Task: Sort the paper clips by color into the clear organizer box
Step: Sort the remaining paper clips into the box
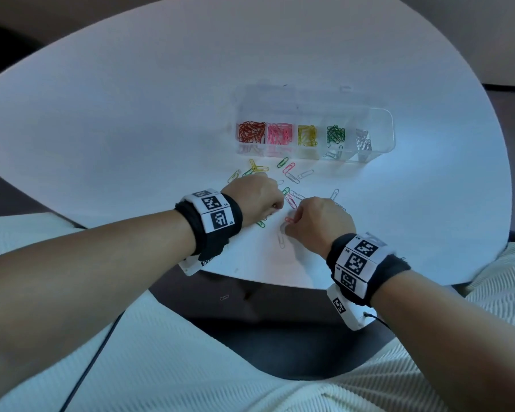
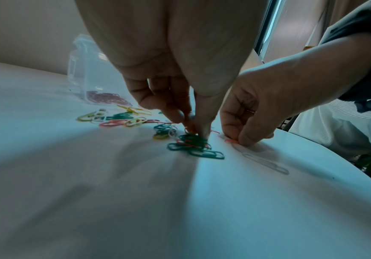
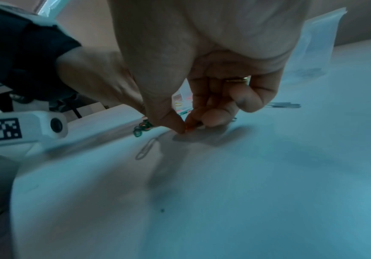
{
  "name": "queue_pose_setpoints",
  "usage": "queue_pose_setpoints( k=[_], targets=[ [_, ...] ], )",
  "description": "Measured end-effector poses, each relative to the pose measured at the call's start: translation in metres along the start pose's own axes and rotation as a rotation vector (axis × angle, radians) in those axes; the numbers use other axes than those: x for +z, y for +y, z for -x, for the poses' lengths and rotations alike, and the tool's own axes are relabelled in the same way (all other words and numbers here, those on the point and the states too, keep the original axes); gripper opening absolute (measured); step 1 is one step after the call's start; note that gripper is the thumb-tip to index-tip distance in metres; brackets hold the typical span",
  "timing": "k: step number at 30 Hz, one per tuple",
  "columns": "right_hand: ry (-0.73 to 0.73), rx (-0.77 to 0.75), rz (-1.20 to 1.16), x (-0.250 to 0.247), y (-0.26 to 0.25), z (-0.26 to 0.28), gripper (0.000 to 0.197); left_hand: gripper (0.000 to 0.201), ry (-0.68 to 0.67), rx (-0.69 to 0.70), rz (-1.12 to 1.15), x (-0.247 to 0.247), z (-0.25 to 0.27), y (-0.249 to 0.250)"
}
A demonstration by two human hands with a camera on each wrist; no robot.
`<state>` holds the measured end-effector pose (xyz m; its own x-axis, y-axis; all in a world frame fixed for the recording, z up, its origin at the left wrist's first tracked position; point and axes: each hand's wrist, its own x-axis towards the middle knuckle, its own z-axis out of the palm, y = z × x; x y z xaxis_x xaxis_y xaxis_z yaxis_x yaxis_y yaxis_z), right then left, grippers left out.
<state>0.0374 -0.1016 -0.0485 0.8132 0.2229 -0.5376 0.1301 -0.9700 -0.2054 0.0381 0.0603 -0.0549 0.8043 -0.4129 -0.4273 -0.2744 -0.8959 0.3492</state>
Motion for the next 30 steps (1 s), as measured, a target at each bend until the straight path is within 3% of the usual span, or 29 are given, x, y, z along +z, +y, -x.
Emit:
queue_pose_setpoints(
  k=[4,6,9,12,14,16,18,23,27,30],
  targets=[
    [0.085,-0.041,0.103,0.003,0.002,0.001,0.024,0.023,0.048,-0.016,0.083,-0.001,-0.002,-0.004],
    [0.093,-0.047,0.021,0.002,0.006,0.001,0.025,0.024,0.132,-0.056,0.228,-0.008,0.0,-0.003],
    [-0.03,0.003,-0.6,-0.004,0.015,-0.002,0.023,0.018,0.261,-0.235,0.69,-0.027,0.002,0.003],
    [-0.215,0.119,-1.304,-0.014,0.024,-0.003,0.021,0.016,0.223,-0.301,1.271,-0.044,0.007,0.006],
    [-0.332,0.167,-1.542,-0.022,0.027,-0.002,0.023,0.022,0.18,-0.299,1.476,-0.051,0.011,0.005],
    [-0.396,0.14,-1.625,-0.03,0.026,-0.002,0.023,0.031,0.163,-0.334,1.529,-0.055,0.015,0.004],
    [-0.379,0.101,-1.668,-0.035,0.024,-0.001,0.03,0.032,0.164,-0.392,1.439,-0.056,0.017,0.004],
    [-0.29,0.099,-1.748,-0.034,0.018,-0.003,0.044,0.021,0.029,-0.33,0.339,-0.041,0.022,0.004],
    [-0.124,0.083,-1.483,-0.027,0.015,-0.007,0.022,0.013,-0.066,-0.301,0.123,-0.026,0.024,0.005],
    [-0.083,0.027,-1.17,-0.024,0.011,-0.008,0.014,0.016,-0.071,-0.277,0.027,-0.018,0.02,0.006]
  ],
)
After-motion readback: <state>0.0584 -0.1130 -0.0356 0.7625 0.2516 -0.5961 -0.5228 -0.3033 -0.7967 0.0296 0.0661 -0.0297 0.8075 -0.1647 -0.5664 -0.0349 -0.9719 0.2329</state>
